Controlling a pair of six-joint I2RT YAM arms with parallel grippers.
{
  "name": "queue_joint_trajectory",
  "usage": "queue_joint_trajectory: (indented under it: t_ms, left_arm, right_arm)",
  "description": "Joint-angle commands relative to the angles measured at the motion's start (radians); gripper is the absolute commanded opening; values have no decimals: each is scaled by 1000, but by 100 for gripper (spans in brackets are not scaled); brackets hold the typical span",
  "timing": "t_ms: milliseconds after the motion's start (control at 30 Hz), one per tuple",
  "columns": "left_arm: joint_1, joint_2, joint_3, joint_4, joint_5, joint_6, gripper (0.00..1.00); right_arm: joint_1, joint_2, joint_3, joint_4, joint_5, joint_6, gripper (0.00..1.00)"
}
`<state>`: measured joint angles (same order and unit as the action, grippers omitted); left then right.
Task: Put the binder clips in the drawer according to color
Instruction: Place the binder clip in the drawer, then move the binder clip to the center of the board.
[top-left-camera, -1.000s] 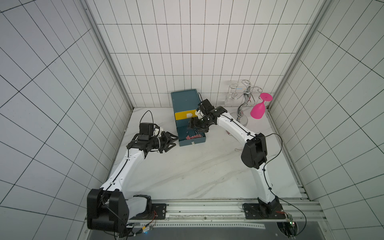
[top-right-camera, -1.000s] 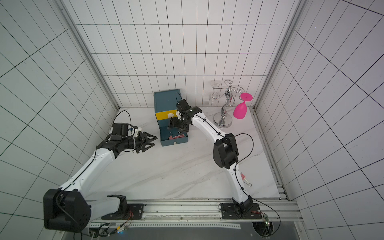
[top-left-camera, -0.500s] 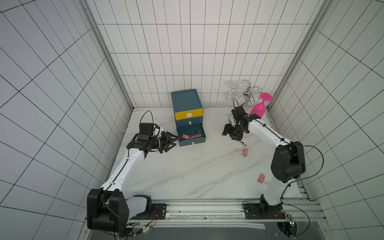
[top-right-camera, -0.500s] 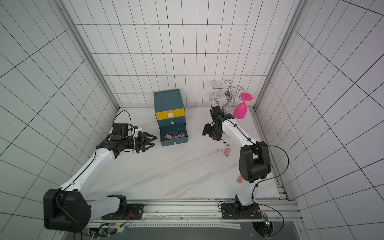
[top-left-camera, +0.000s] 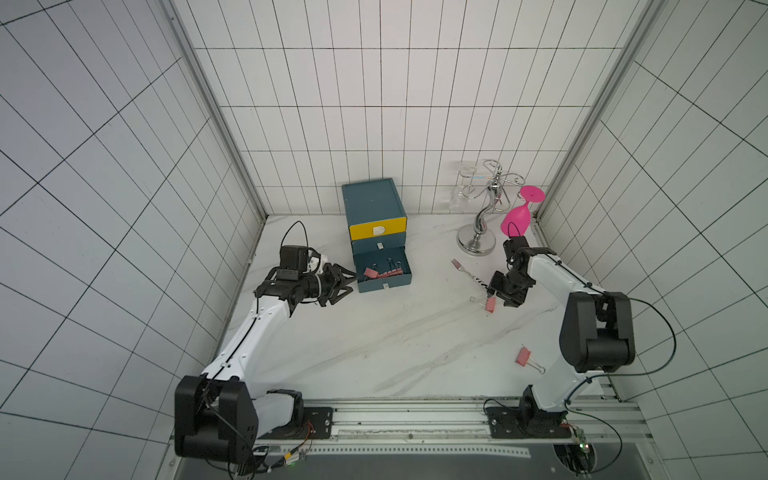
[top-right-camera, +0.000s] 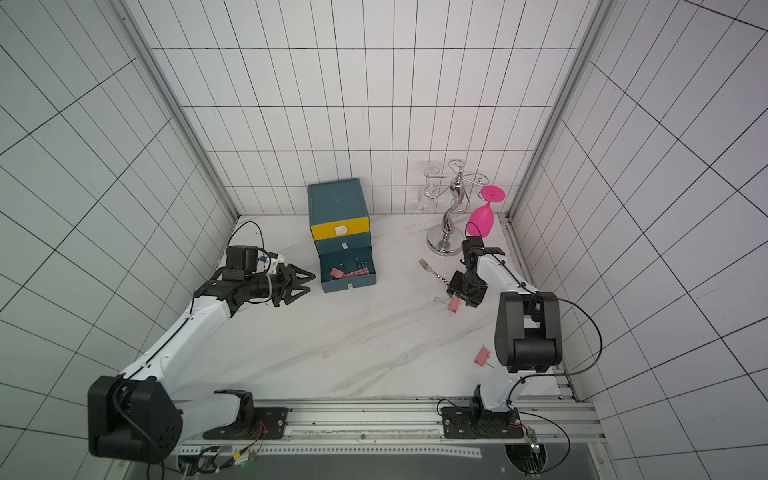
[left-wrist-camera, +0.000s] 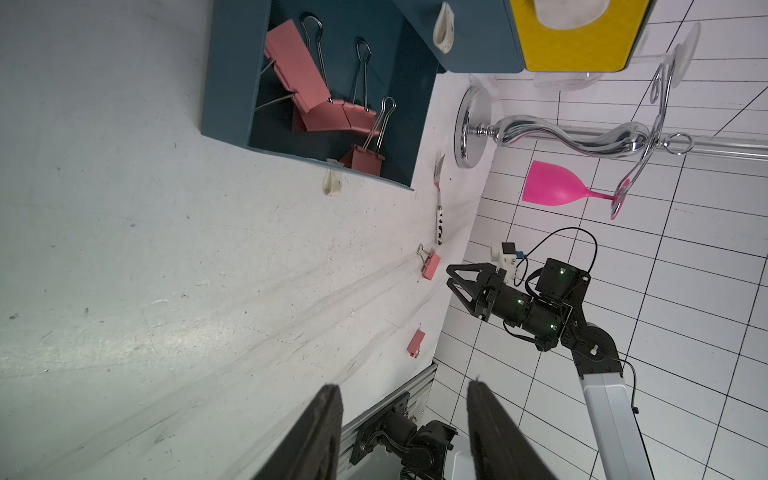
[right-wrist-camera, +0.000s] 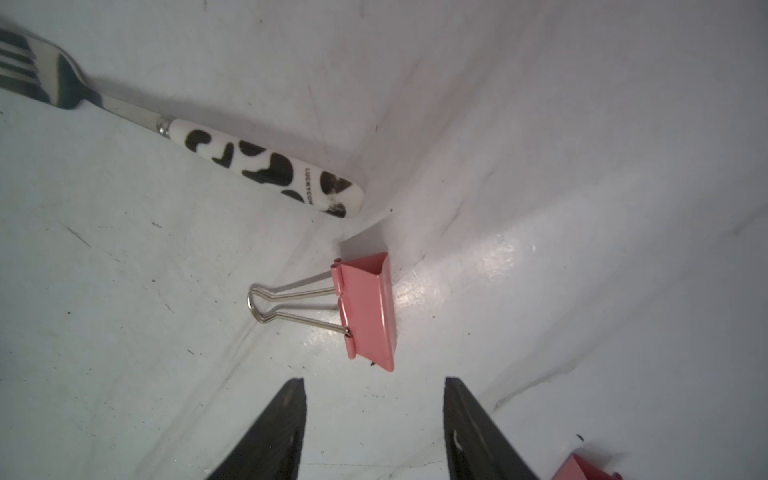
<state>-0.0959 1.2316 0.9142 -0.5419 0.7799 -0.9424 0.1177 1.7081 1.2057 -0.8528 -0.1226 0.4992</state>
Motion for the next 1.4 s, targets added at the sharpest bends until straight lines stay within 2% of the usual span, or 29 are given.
queue_joint_trajectory:
  t_ms: [0,400,833,1067,1367]
  left_arm:
    - [-14,6,19,13,-1,7,52]
    - [-22,15,25,5,-10,11,52]
    - [-21,28,18,10,-8,14,52]
    - [-22,30,21,16,-11,8,52]
    - [-36,26,16,29,-14,0,52]
  right_arm:
    - [-19,30,-5,26,-3,-22,53]
    - [-28,133,76,35,-5,10,44]
    - [-28,160,41,54,-9,18,37]
    - [-16,92,-60,102,-49,49,31]
    - [57,-41,-225,209,-163,192,25]
